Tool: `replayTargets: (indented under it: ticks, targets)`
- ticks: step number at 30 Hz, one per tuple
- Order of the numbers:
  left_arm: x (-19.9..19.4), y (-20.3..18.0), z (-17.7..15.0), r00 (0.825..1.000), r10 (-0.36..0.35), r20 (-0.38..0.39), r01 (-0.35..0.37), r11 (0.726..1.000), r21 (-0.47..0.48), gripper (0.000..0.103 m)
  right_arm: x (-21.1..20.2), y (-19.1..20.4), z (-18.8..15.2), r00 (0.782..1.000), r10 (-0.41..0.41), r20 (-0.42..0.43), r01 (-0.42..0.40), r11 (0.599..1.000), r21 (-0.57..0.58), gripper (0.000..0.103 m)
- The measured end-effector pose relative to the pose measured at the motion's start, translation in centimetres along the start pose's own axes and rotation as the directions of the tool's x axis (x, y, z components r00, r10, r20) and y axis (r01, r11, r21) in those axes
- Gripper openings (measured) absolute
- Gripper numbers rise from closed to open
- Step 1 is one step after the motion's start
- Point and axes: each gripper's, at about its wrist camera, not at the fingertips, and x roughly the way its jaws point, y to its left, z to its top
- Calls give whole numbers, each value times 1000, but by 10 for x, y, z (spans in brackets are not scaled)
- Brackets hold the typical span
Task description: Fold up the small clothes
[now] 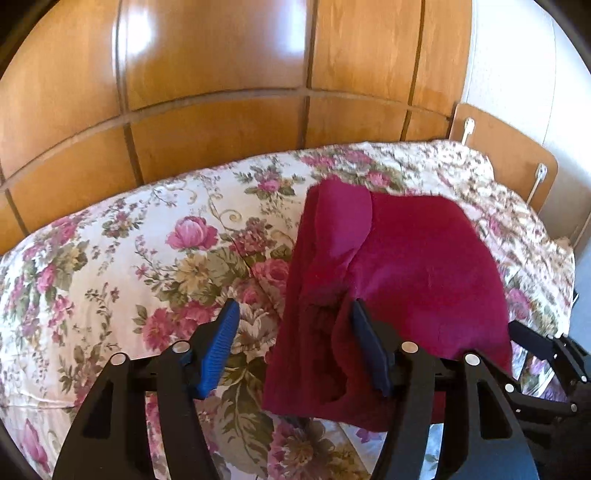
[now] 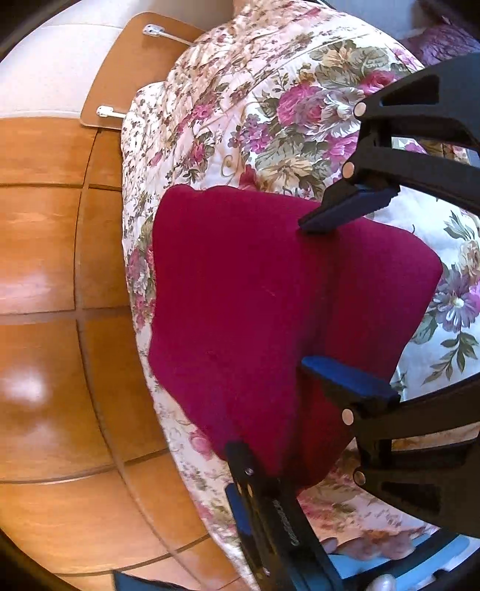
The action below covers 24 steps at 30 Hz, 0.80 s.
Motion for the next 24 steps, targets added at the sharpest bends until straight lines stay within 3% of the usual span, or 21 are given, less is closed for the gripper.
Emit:
replayTargets:
  ticks: [3,5,7,9,11,15,17,24]
  targets:
    - [-16,3,2,999,24,36,-23,1000,-18,63,-14,-1,3,999,-17,43,15,999,35,81]
    - [-26,6,1,998,39,54,-38,999,-30,72,-23,4,6,996,-45,80,42,998,45,85]
    - [-36,8,0,995,66,75,-63,997,-39,73,-30,8,8,991,-79,104,73,995,61,96]
    - [-46,12,-3,992,90,87,-86,995,-47,75,-34,12,9,988,-104,118,96,993,76,100]
    - [-55,14,-6,988,122,96,-116,992,-58,82,-38,16,8,984,-125,130,113,989,96,100]
    - [-71,19,-13,978,170,122,-163,984,-68,82,-42,25,2,979,-157,128,141,982,128,100]
    - [-77,20,-16,975,182,125,-175,982,-67,88,-43,30,-2,978,-170,119,154,979,130,100]
    - [-86,23,-27,972,203,120,-195,978,-70,88,-50,36,-10,973,-196,119,181,975,127,100]
